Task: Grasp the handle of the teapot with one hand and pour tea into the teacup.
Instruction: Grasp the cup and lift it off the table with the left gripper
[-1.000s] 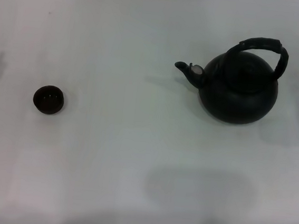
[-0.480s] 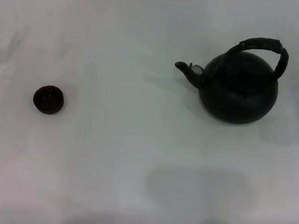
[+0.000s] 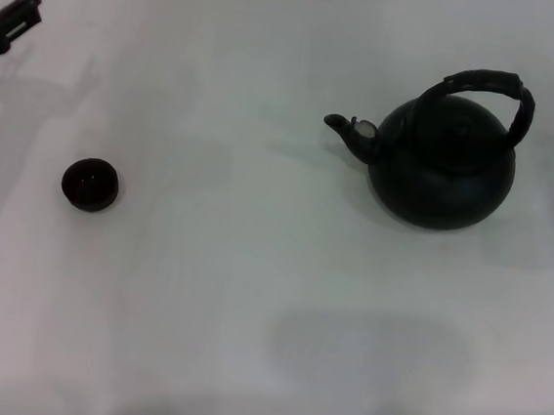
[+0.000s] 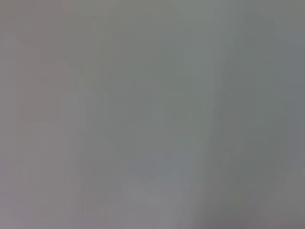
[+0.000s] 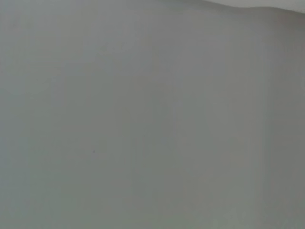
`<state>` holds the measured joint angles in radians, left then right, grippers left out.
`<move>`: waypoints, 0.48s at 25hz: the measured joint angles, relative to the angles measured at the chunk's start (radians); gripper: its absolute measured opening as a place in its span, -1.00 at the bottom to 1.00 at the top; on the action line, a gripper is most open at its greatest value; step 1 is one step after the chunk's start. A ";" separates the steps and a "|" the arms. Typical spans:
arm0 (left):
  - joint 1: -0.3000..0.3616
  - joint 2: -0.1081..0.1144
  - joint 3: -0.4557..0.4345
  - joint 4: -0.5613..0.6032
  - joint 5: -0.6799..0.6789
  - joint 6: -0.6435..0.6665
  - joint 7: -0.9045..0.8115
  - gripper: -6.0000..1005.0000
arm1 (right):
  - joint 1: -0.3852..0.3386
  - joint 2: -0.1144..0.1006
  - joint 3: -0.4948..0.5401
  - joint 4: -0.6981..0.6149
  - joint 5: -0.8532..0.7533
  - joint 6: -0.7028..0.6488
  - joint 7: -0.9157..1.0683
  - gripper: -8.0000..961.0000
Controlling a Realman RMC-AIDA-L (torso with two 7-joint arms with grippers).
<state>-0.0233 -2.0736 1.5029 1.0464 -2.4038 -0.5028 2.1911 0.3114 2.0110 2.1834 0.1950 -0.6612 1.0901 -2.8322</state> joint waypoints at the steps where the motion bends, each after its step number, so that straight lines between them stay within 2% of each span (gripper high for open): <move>1: 0.024 -0.001 0.028 0.033 0.000 0.022 -0.008 0.75 | 0.000 0.000 0.000 -0.001 0.000 -0.001 0.000 0.82; 6: 0.119 0.000 0.216 0.188 0.001 0.239 -0.037 0.75 | 0.000 0.000 -0.001 -0.002 0.000 -0.005 -0.001 0.82; 12: 0.182 -0.003 0.378 0.275 -0.015 0.390 -0.043 0.75 | -0.003 0.000 -0.002 -0.002 -0.006 -0.005 -0.001 0.82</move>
<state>0.1591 -2.0770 1.8805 1.3213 -2.4192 -0.1124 2.1478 0.3082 2.0110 2.1812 0.1932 -0.6675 1.0847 -2.8331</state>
